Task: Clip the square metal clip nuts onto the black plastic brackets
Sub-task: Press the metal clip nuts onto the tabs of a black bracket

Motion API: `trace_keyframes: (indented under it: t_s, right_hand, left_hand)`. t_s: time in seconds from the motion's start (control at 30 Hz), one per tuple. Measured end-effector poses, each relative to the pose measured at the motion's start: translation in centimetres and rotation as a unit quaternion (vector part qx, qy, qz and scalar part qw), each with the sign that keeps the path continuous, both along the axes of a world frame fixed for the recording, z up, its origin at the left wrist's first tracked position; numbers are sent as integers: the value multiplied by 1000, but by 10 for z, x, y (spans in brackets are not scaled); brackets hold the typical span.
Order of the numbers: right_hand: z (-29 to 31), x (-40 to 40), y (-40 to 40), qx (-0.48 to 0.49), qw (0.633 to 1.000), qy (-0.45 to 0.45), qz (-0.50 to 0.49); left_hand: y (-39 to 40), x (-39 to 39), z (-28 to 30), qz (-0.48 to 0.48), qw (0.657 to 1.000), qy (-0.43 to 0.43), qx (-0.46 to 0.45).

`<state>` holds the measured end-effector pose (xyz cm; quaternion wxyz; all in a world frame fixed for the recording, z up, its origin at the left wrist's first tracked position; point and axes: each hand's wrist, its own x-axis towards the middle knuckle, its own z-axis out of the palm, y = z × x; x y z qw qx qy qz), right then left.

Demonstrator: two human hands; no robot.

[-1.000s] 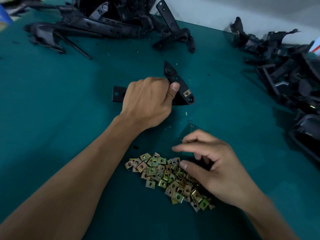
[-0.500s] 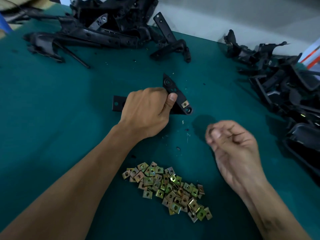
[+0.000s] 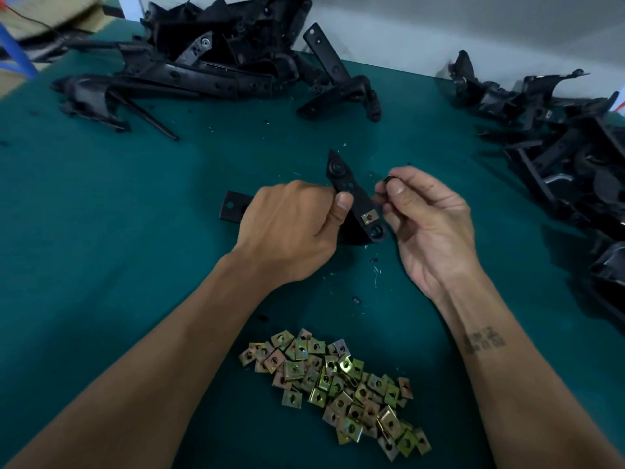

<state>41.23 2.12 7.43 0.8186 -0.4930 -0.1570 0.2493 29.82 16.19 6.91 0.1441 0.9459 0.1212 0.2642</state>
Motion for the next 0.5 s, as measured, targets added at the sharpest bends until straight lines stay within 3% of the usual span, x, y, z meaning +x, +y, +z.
trace_keyframes:
  t_s: [0.23, 0.5]
  right_hand:
    - [0, 0, -2, -10, 997, -33, 71]
    - [-4, -3, 0, -29, 997, -62, 37]
  left_hand:
    - [-1, 2, -3, -3, 1000, 8, 20]
    - [-2, 2, -4, -15, 999, 10, 48]
